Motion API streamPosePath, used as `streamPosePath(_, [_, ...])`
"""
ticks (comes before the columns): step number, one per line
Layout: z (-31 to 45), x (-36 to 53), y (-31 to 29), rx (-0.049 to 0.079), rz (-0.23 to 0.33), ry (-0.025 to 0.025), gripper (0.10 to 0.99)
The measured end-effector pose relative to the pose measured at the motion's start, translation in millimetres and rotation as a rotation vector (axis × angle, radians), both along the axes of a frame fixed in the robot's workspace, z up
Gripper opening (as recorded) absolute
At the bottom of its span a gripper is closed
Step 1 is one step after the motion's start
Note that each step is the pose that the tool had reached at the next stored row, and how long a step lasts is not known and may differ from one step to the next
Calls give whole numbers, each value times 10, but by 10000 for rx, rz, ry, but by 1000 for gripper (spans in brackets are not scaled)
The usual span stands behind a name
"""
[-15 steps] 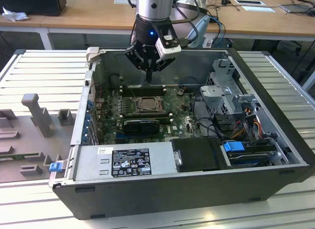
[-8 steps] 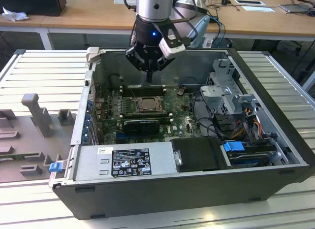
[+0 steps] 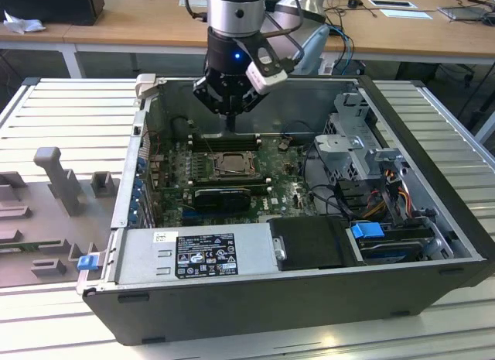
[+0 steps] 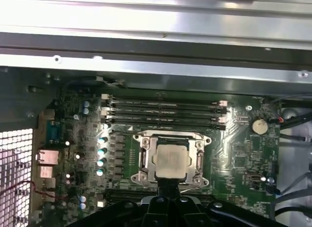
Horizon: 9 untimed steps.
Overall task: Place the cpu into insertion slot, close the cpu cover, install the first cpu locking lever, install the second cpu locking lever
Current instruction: 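Install the first cpu locking lever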
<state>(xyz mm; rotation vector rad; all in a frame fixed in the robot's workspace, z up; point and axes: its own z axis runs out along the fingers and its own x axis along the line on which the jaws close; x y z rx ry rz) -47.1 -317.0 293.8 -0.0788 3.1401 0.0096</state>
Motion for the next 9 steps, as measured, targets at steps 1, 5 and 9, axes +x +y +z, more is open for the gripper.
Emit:
streamPosePath(1, [-6, -35, 3, 0, -2, -1, 106])
streamPosePath(5, [-70, -311, 15, 0, -3, -17, 106])
streamPosePath(9, [-161, -452, 42, 0, -40, -31, 106])
